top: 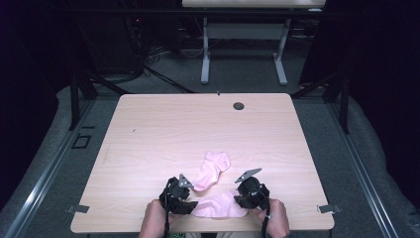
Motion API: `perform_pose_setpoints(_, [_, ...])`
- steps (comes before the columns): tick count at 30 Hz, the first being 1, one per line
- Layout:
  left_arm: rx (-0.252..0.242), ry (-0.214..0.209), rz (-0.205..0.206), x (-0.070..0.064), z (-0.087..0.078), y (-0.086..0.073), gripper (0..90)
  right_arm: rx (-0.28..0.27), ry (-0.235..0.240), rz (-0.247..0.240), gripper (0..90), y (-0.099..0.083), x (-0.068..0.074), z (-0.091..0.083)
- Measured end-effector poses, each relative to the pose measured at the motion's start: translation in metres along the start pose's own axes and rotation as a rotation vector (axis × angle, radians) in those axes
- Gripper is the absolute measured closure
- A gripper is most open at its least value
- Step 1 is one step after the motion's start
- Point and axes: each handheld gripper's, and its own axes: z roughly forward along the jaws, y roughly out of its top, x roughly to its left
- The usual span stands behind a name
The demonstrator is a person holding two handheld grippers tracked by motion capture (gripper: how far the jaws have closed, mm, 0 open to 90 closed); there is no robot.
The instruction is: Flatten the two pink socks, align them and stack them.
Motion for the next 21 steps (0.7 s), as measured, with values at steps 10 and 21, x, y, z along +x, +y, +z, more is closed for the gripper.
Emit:
perform_pose_setpoints(10, [0.004,-0.019,0.095,-0.016,0.002,0.0,79.2,-0.019,0.004,0.006,82.2,-0.005,0.001,0.0])
perform_pose_setpoints(21, [-0.047,0.029,0.082,-0.007,-0.014,-0.007,90.0,-0.088,0.041,0.056,84.9,-0.012,-0.001,-0.017])
